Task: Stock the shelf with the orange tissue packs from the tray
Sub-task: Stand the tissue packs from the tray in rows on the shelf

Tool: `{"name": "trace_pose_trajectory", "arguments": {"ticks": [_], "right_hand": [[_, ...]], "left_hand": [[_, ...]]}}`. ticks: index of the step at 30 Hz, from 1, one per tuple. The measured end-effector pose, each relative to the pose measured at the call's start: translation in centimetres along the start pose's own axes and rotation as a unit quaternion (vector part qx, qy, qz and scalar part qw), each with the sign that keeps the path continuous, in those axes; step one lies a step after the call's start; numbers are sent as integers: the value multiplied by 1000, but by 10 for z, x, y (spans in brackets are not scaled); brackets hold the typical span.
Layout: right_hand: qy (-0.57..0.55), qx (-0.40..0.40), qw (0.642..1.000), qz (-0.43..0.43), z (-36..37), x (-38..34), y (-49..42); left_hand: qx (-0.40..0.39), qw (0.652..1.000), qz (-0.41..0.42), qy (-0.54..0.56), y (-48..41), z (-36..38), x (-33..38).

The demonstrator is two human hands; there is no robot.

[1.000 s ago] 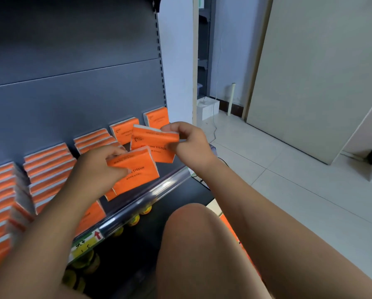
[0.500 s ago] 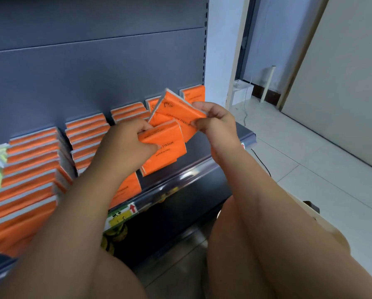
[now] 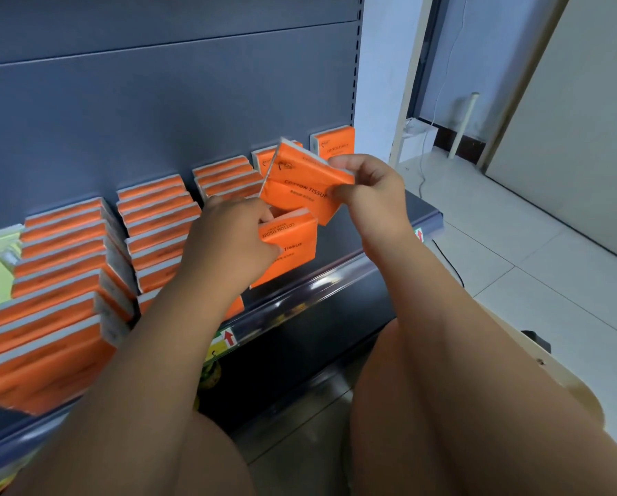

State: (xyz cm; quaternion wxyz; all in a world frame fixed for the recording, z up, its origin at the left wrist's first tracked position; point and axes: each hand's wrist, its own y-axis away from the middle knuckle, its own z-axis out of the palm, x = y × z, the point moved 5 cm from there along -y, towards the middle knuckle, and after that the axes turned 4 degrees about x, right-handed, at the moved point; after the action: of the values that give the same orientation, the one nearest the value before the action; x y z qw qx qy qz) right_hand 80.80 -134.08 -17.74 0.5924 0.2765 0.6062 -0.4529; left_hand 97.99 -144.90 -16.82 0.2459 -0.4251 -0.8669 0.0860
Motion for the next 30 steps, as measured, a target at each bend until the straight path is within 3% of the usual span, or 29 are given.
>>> {"name": "trace_pose_trajectory", "arguments": {"ticks": [19,30], "right_hand": [[7,-5,1000,-8,-6,-6,3],[0,1,1000,-4,-9,-5,-1]], "left_hand": [[-29,986,32,-161,7,18,12],[-48,987,-7,-155,8,17,8]]}}
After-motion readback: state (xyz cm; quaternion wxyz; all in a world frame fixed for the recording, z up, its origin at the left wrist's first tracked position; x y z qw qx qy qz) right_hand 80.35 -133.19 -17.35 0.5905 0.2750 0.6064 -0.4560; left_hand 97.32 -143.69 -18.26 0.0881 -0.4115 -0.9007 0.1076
